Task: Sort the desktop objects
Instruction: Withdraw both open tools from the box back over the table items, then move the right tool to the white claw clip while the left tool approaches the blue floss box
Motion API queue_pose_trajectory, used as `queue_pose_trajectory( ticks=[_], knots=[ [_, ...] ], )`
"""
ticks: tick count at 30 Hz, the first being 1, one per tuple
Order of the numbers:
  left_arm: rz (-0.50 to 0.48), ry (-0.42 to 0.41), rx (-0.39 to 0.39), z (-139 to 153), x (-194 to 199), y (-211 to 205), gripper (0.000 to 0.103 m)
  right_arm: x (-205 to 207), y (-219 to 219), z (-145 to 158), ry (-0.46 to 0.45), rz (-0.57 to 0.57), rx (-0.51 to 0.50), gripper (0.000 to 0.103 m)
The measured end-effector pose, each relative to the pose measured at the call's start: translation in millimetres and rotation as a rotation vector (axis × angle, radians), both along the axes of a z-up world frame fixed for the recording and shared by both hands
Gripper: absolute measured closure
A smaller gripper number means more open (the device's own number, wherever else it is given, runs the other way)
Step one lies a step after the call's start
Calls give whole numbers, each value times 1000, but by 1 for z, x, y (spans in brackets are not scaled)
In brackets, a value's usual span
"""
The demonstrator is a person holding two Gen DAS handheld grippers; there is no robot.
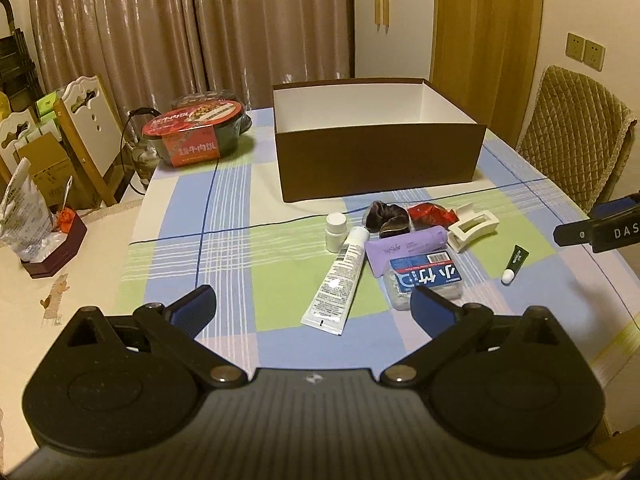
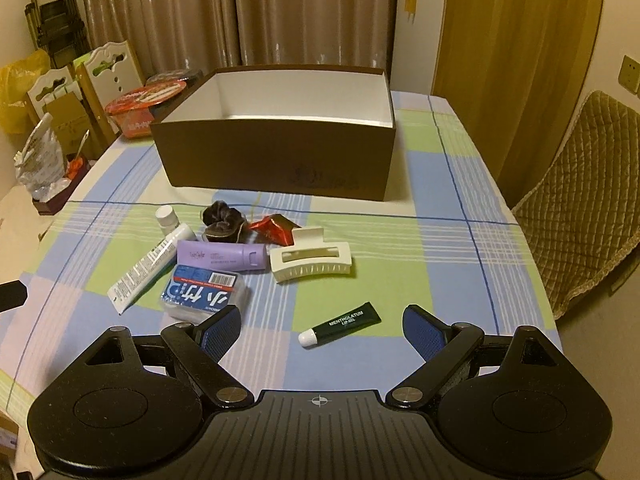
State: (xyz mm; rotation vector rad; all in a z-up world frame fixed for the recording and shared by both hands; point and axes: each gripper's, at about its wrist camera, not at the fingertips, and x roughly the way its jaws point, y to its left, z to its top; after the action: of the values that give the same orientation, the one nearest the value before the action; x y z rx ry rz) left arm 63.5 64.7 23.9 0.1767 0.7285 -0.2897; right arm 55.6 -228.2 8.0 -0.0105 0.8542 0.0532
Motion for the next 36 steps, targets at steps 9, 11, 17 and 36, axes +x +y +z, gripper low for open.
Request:
queue_pose_trajectory(
  ticks=[9,11,17,36],
  knots=[
    [6,34,-47,-12,0,-10,1,-2,0,-1,-3,-4,-17,13],
    [-5,50,-48,-17,0,-18,1,1,-1,-1,-5,-1,-19,13],
    [-3,75,-48,-30,6,-42,1,20,-9,-7,-1,27,-8,13],
    [46,123,1,-81,35,-94,1,123,-23,-80,86,162,106,13]
  ],
)
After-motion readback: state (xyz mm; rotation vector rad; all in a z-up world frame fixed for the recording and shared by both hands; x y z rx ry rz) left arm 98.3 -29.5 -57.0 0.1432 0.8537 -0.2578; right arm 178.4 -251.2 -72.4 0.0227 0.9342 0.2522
